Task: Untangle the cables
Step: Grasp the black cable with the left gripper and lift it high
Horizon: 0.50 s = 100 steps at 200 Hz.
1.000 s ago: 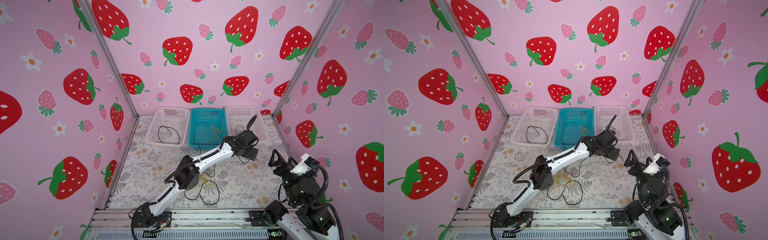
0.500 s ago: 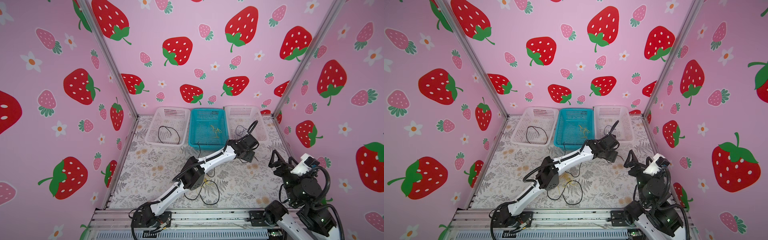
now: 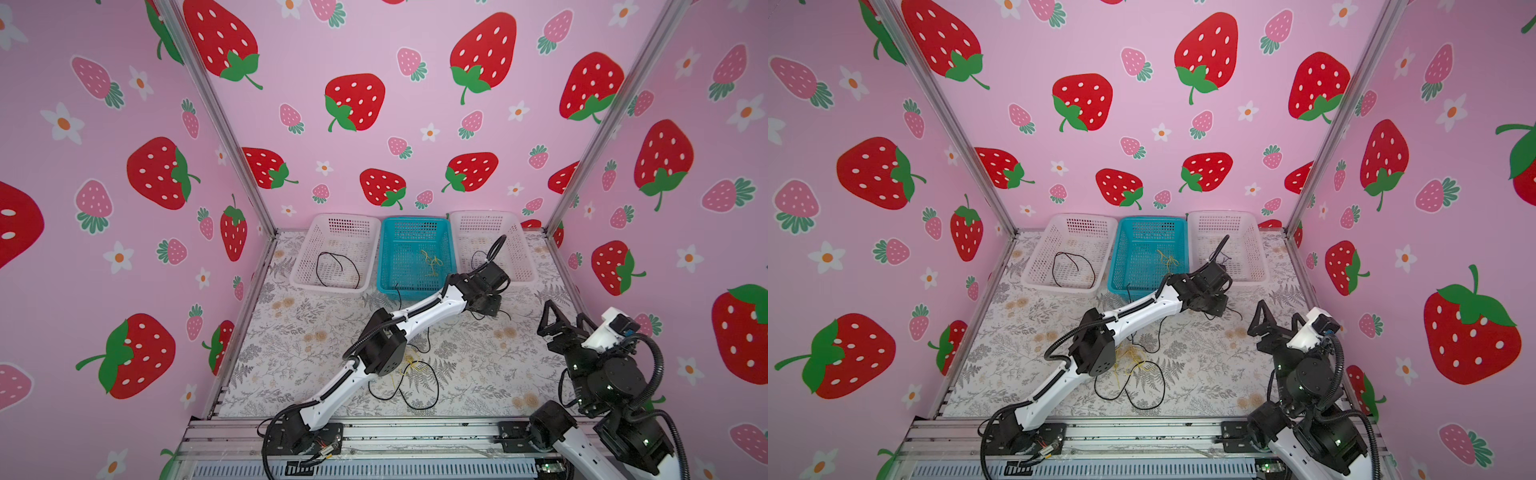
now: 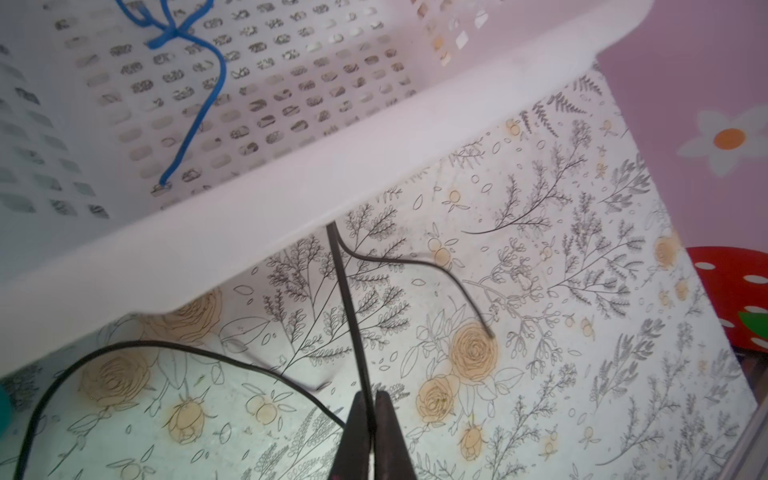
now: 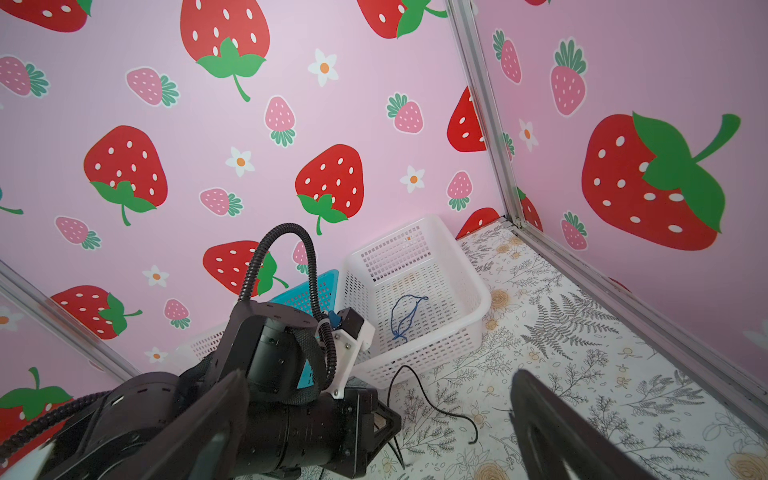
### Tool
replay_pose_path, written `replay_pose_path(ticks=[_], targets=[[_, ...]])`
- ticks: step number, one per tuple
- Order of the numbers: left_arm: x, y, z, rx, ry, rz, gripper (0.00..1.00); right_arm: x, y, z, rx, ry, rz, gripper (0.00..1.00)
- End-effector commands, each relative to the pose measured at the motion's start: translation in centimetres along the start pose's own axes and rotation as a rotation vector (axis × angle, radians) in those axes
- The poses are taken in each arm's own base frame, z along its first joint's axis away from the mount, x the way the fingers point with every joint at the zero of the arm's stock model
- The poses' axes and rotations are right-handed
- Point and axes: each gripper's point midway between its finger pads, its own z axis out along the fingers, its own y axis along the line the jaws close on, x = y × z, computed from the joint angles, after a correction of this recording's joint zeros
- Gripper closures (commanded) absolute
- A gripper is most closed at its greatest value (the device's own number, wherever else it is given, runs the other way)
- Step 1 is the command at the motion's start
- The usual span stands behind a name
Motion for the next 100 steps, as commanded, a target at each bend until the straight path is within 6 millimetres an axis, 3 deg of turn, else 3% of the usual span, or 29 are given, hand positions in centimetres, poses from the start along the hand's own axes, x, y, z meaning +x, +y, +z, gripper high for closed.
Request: replay_pose_path(ticks=[1,20,42,78,100], targets=[[-1.1,-1.1,-3.6,0.034,-0.028,0.007,1.00,-0.8,0.0,-0.3,-0.005,-0.027,0.011,0.01],[-1.0,-1.2,-5.7,0.045,-0.023,0.006,1.00,-0.9,0.0,-0.3,-0.007,-0.030,0.012,0.01],[-1.4,-2.1,-9.3,0.096,-0.029,-0.011,1.00,-0.9,0.0,-0.3,-0.007,-0.031,0.012,0.01],[-3.6,-2.0,-18.2,0.152,-0.117,-0.034,1.00,-0.7,0.2,-0.2,-0.015,-0.027,0.004,0.01],[-4.6,-0.8,-23.2,0.155,-0.176,-0.031,1.00,-0.3,0.3,-0.1,-0.022,-0.017,-0.004,0.01]])
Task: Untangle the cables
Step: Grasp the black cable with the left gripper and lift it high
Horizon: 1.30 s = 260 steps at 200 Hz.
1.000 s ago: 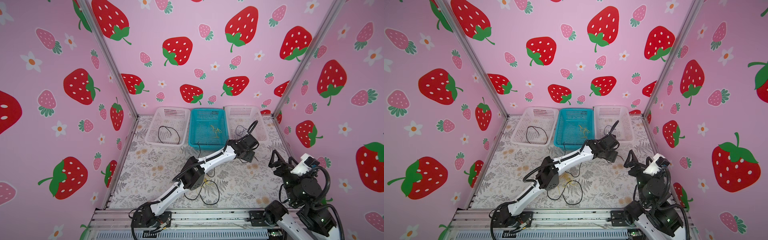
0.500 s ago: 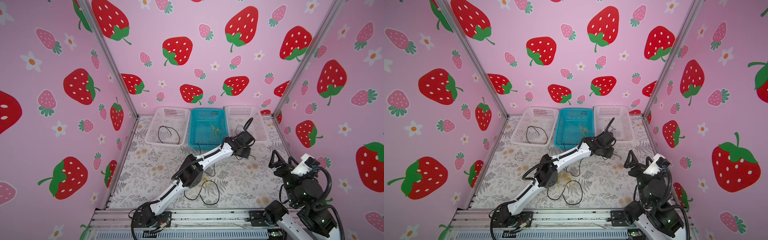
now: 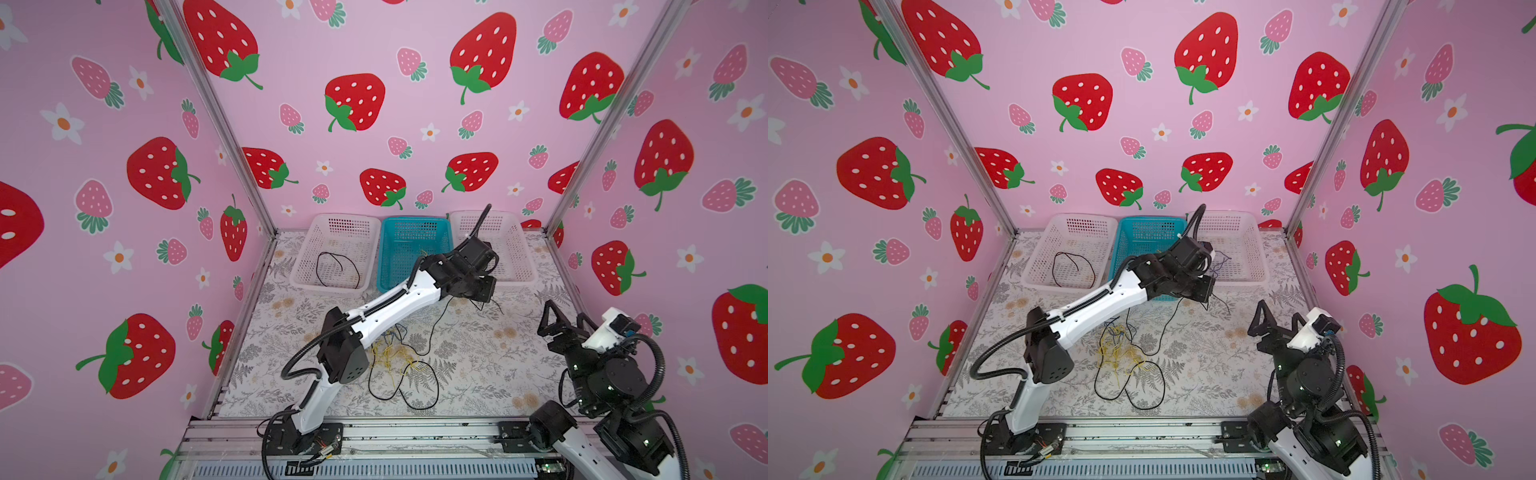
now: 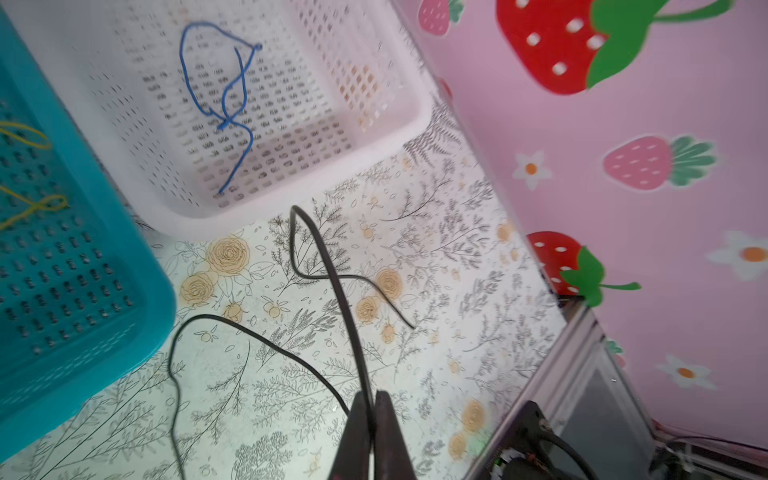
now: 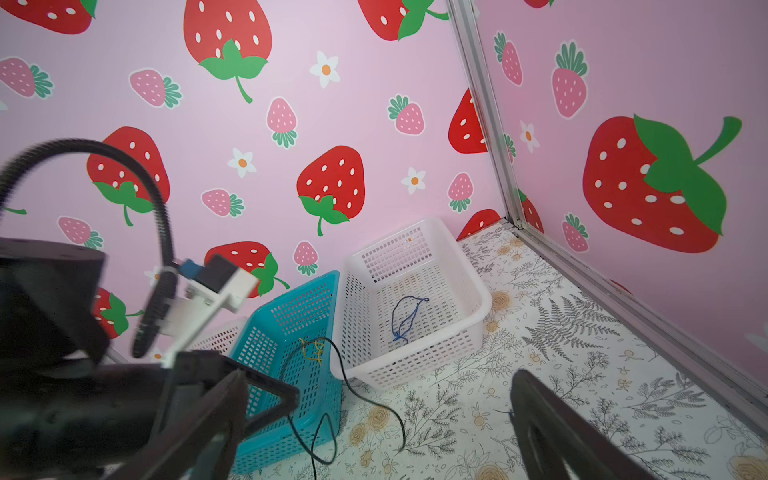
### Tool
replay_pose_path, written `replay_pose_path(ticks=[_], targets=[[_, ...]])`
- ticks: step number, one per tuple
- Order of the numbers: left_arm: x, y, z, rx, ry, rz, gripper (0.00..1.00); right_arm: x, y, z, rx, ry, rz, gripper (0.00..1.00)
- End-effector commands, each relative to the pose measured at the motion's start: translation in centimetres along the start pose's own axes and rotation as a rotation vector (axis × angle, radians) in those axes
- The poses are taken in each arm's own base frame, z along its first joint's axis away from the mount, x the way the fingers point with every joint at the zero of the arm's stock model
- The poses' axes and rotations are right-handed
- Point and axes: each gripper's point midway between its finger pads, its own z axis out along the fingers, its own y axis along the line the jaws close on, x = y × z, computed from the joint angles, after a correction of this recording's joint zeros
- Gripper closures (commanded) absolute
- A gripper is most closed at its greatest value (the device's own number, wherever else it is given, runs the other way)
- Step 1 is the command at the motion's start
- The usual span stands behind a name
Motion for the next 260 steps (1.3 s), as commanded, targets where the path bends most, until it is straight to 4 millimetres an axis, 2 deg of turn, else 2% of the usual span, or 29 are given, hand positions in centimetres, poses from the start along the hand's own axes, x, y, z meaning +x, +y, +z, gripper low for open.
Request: replay_pose_path(ticks=[1,15,83,105,128,147,174,202,227,260], targets=[[-1.6,0.6,-5.5,0.006,-0.046,-0.009,1.00,-0.5,0.3,-0.1,-0.023,-0.026,0.009,0.01],[-2.7,0.8,-9.0,0.005,-0.097,-0.002,1.00,-0.7,0.5,-0.1,-0.029,-0.034,0.016,0.01],[-8.6,3.0,-28.6,-0.064,-0.471,0.070,1.00,-0.2,1.3,0.6,-0.049,-0.013,0.003,0.01],[-10.1,2.9,-35.1,-0.072,-0.632,0.096,1.00,0.0,1.9,1.0,-0.065,-0.002,0.006,0.01],[-10.6,3.1,-40.6,-0.077,-0.771,0.105,1.00,0.3,2.6,1.5,-0.082,0.013,0.006,0.01],[-10.8,3.7,-44.3,-0.142,-0.870,0.130,1.00,0.3,3.2,1.8,-0.096,0.023,0.007,0.01],[-11.6,6.1,-48.3,-0.257,-0.992,0.105,1.00,0.4,3.9,2.2,-0.112,0.035,0.005,0.01],[-13.2,6.4,-50.9,-0.300,-1.112,0.119,1.00,0.7,4.6,2.7,-0.129,0.049,0.008,0.00],[-14.8,9.0,-51.6,-0.412,-1.169,0.101,1.00,0.9,5.3,3.0,-0.153,0.061,0.023,0.00],[-16.1,12.4,-52.4,-0.447,-1.214,0.037,1.00,0.9,6.1,3.2,-0.179,0.075,0.022,0.00]])
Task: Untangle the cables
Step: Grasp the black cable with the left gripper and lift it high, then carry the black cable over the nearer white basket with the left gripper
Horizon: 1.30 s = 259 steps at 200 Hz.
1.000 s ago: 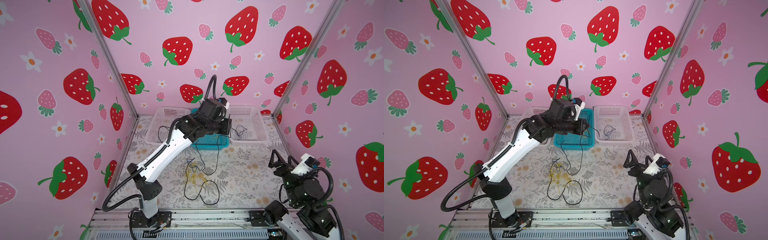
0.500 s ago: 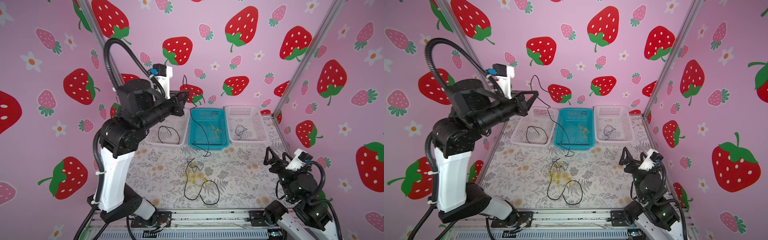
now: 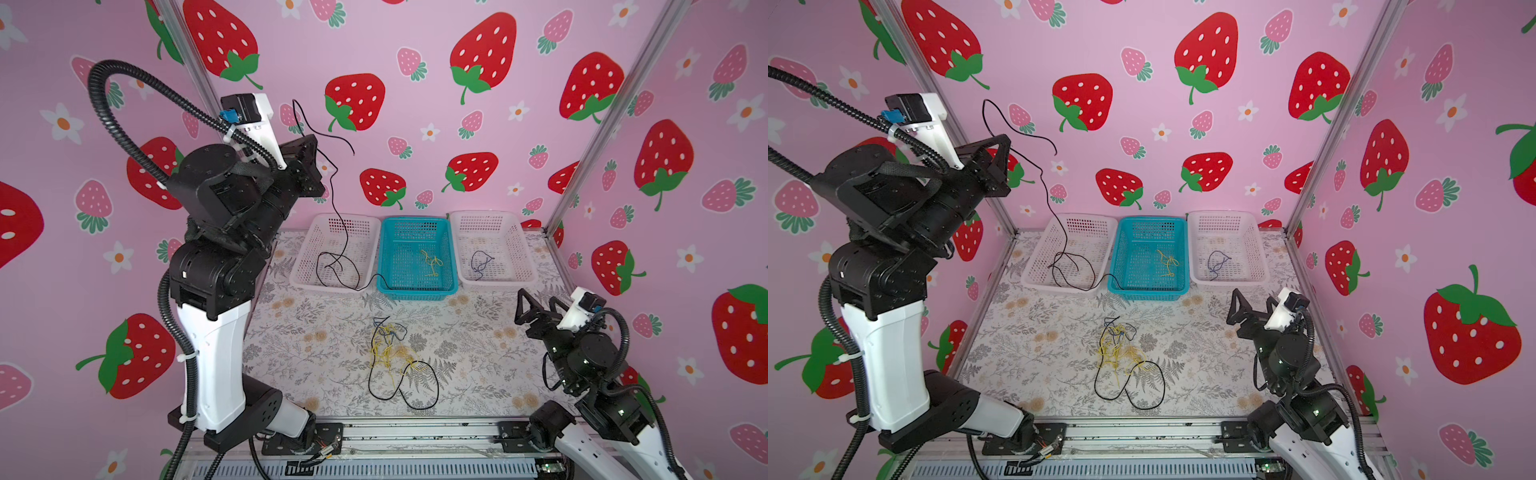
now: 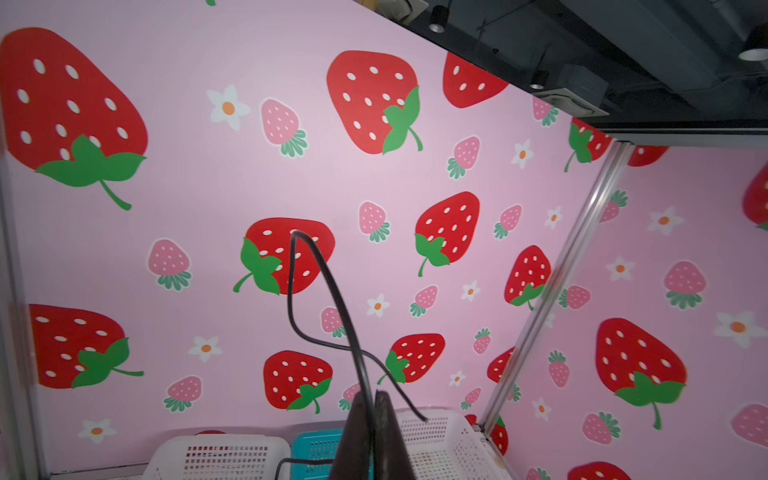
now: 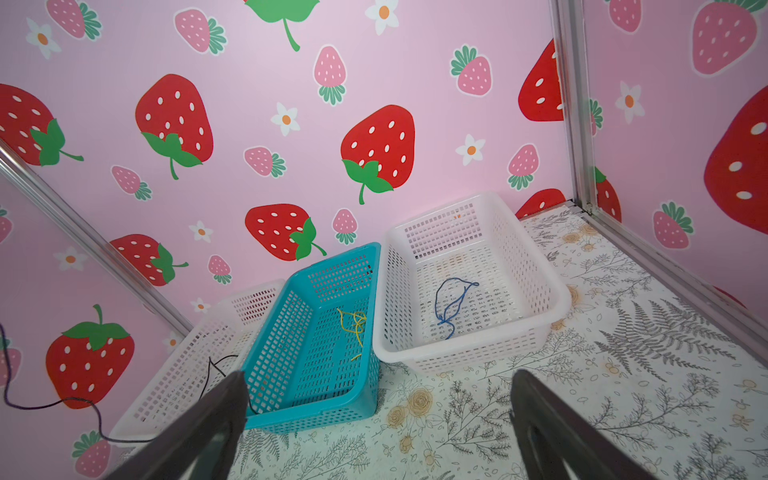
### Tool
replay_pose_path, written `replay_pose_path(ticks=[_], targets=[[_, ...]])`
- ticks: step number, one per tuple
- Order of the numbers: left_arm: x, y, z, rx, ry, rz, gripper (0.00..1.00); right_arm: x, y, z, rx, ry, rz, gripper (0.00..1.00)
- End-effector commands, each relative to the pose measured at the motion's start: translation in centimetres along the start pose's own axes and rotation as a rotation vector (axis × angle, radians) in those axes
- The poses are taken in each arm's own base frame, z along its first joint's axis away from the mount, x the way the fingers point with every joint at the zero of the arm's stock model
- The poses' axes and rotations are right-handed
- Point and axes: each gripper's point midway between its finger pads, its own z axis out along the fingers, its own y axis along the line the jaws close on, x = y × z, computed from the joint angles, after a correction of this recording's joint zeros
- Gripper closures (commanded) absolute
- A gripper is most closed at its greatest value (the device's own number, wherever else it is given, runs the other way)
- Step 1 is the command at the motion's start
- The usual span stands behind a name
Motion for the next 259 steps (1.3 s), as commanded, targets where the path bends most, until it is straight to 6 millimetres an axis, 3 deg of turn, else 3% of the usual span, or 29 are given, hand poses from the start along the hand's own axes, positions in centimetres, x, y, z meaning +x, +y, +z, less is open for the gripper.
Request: replay_pose_path(ticks=[1,33,53,92,113,154,193,259], targets=[[-1.7,2.1,1.0,-0.047,-0.084,-0.021,1.00,-1.6,1.2,-0.1,-0.048,-0.030,0.036,0.00],[-1.1,5.0,2.6,-0.136,-0.079,0.009,1.00,-1.1,1.6,0.3,-0.057,-0.010,0.024,0.00],[1.1,7.6,4.5,-0.189,-0.027,0.015,1.00,-0.6,1.9,0.6,-0.067,0.007,0.023,0.00],[5.3,14.9,8.0,-0.315,0.060,-0.027,1.00,0.3,2.0,1.0,-0.073,0.035,0.015,0.00],[7.9,17.2,9.8,-0.346,0.120,-0.030,1.00,0.8,2.0,1.2,-0.075,0.049,0.012,0.00],[15.2,19.1,13.4,-0.322,0.296,-0.070,1.00,1.8,2.3,1.9,-0.083,0.078,0.010,0.01],[22.4,21.1,14.5,-0.356,0.451,-0.061,1.00,3.1,2.5,2.3,-0.102,0.106,0.020,0.02],[35.3,18.9,14.1,-0.333,0.735,0.045,1.00,4.0,3.0,2.5,-0.128,0.133,0.036,0.02]])
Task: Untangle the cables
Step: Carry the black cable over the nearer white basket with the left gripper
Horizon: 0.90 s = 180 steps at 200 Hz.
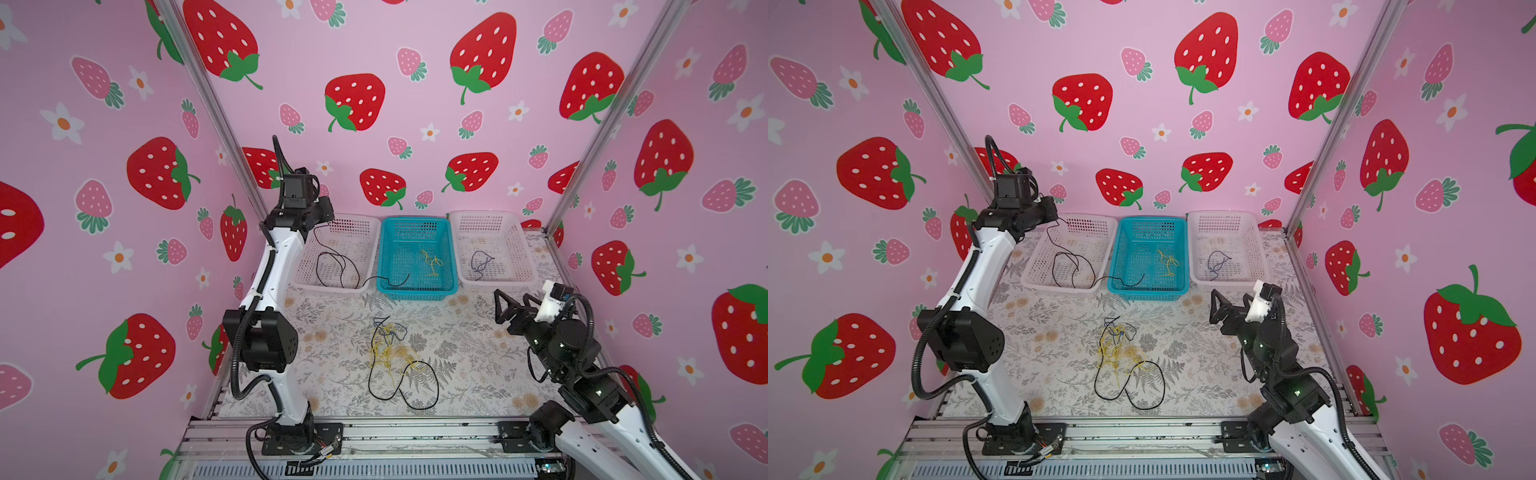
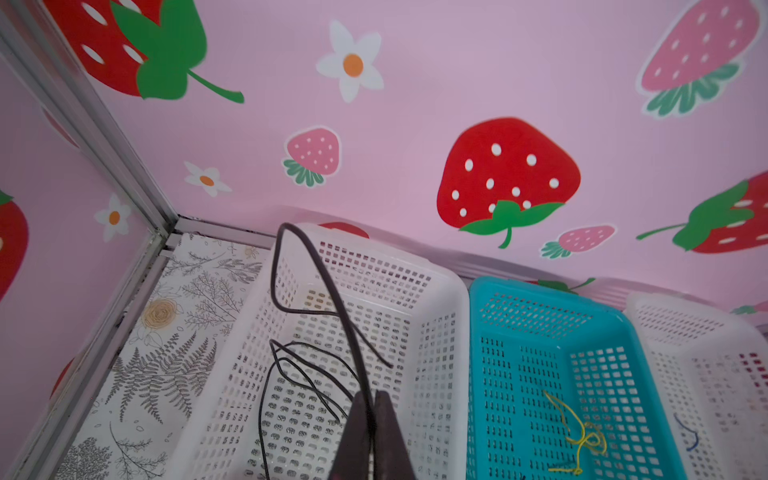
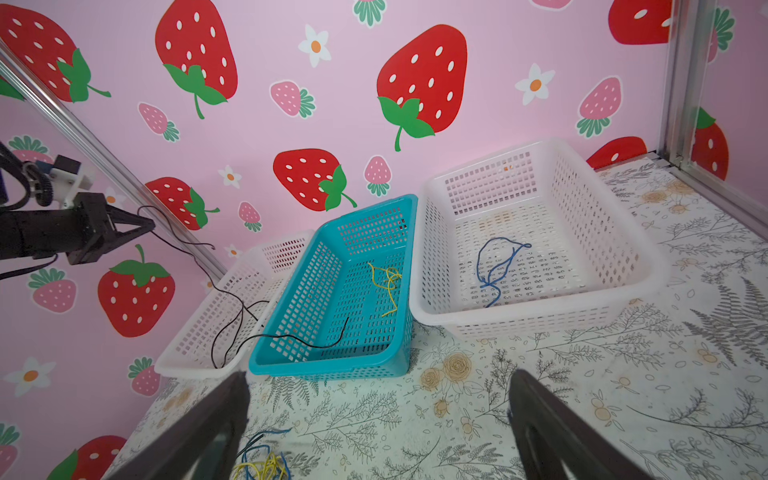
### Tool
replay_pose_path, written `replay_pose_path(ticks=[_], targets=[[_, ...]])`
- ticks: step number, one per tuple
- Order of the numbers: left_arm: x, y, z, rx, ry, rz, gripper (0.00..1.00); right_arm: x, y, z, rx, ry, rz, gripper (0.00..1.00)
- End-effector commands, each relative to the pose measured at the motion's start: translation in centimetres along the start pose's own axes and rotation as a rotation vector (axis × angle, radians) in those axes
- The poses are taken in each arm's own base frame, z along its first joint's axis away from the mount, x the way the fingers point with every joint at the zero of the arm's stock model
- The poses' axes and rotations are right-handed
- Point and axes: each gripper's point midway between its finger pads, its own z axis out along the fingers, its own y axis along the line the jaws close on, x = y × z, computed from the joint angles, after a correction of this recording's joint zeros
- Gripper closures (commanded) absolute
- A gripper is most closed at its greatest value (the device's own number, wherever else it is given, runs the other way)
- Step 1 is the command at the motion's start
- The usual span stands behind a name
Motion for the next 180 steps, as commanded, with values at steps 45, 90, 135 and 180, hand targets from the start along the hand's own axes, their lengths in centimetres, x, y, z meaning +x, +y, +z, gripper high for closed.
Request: replay_pose_path(ticks=[45,90,135,180], targets=[[8.4,-0.6,5.0,-0.015,0.252,0.064,1.00,0.1,0.4,-0.4,-0.040,-0.008,0.042,0.02],[10.5,0.4,5.3,-0.057,0.347,0.035,0.72,0.2,0.4,-0.7,-0.045,-0.003,0.043,0.02],[10.7,-1.6,1.7,-0.017,0.387,0.003,0.24,0.3,0.4,-0.7,-0.052,-0.004,0.040,0.02],[12.5,-3.5,-2.4,-0.047,0.425,0.080,0.21,0.7,0.4,-0.6,-0.055,0.005,0.015,0.02]])
